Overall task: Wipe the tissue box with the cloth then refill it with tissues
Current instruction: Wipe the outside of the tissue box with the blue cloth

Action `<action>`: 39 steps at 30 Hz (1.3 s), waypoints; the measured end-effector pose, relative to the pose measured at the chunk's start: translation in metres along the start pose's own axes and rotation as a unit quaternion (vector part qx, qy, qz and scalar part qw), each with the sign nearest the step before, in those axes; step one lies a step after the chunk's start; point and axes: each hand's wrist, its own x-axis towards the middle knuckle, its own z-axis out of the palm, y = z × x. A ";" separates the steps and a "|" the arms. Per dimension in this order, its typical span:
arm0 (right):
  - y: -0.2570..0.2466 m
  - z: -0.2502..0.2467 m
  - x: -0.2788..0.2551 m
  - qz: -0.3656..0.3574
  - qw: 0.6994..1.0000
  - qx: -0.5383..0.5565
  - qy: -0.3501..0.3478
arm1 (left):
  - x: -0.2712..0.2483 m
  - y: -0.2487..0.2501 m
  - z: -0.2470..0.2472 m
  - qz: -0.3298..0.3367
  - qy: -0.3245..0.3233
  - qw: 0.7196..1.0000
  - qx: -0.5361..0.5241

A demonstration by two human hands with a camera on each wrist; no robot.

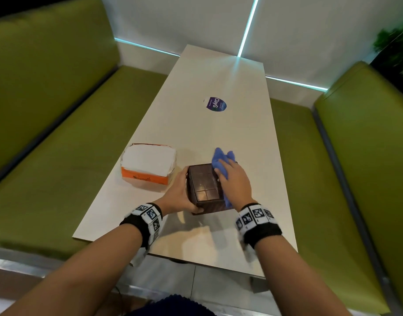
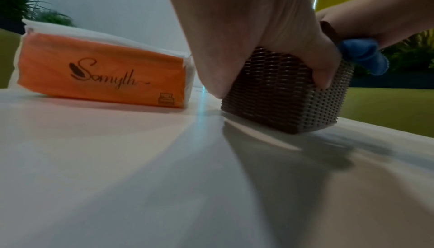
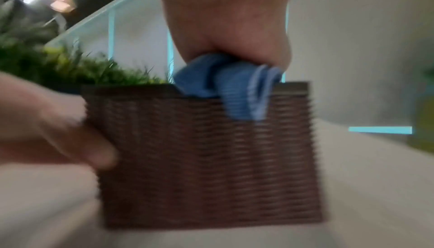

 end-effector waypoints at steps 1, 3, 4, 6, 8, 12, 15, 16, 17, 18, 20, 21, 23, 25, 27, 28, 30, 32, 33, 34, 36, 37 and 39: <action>-0.007 0.006 0.002 0.018 0.999 -0.032 0.013 | 0.001 -0.002 0.002 0.011 0.013 1.000 0.015; -0.033 0.024 -0.008 -0.022 0.997 -0.078 0.000 | 0.001 -0.002 0.003 0.012 0.032 0.999 0.021; -0.046 0.030 -0.017 -0.061 0.995 -0.073 -0.012 | 0.000 -0.001 0.001 0.011 0.033 0.999 0.022; -0.056 0.031 -0.041 -0.122 0.990 -0.045 -0.053 | 0.003 -0.007 -0.002 0.010 0.031 0.999 0.040; -0.042 0.019 -0.055 -0.151 0.985 -0.028 -0.073 | 0.001 -0.005 -0.005 0.004 0.040 0.998 0.050; 0.018 -0.011 -0.053 -0.048 0.998 -0.026 -0.017 | 0.001 -0.002 -0.006 0.020 0.026 0.999 0.016; 0.027 -0.013 -0.042 0.061 0.997 -0.018 0.039 | 0.002 -0.005 -0.005 0.015 0.020 1.000 0.012; 0.014 -0.008 -0.041 0.086 0.995 -0.025 0.047 | 0.003 -0.004 -0.003 0.011 0.024 1.000 0.016; -0.004 -0.001 -0.041 0.088 0.994 -0.041 0.041 | 0.003 -0.005 -0.001 0.006 0.029 0.999 0.027; -0.024 0.010 -0.044 0.061 0.996 -0.054 0.026 | 0.003 -0.004 0.001 -0.003 0.038 0.998 0.040; -0.058 0.030 -0.055 -0.030 0.998 -0.058 -0.008 | 0.002 -0.005 0.002 -0.010 0.038 0.998 0.054; -0.064 0.035 -0.057 -0.064 0.997 -0.050 -0.018 | 0.002 -0.007 0.001 -0.007 0.042 0.998 0.052; -0.056 0.028 -0.045 -0.090 0.994 -0.037 -0.043 | 0.000 -0.008 -0.002 -0.016 0.055 0.996 0.066; -0.028 0.016 -0.027 -0.074 0.995 -0.042 -0.048 | -0.001 -0.008 -0.004 -0.031 0.058 0.996 0.066; 0.005 -0.001 -0.011 -0.011 1.000 -0.006 -0.004 | 0.001 -0.011 -0.004 -0.040 0.049 0.997 0.052; 0.016 -0.006 -0.006 0.027 0.999 0.013 0.021 | 0.001 -0.013 -0.004 -0.042 0.045 0.997 0.048; 0.017 -0.005 -0.008 0.072 0.996 0.001 0.048 | 0.002 -0.015 -0.003 -0.040 0.042 0.997 0.057; -0.012 0.009 -0.021 0.045 0.997 -0.032 0.046 | 0.003 -0.015 -0.002 -0.036 0.046 0.996 0.072; -0.032 0.016 -0.031 0.006 0.999 -0.039 0.038 | 0.003 -0.014 -0.001 -0.031 0.050 0.995 0.086; -0.047 0.024 -0.043 -0.037 0.999 -0.032 0.018 | 0.002 -0.012 -0.001 -0.022 0.050 0.994 0.099; -0.055 0.031 -0.053 -0.095 0.995 -0.027 -0.019 | 0.001 -0.008 -0.001 -0.008 0.053 0.993 0.105; -0.044 0.030 -0.048 -0.106 0.994 -0.030 -0.027 | 0.000 -0.008 -0.002 -0.008 0.050 0.994 0.101; -0.007 0.021 -0.030 -0.091 0.995 -0.039 -0.002 | 0.000 -0.012 -0.005 -0.018 0.043 0.995 0.090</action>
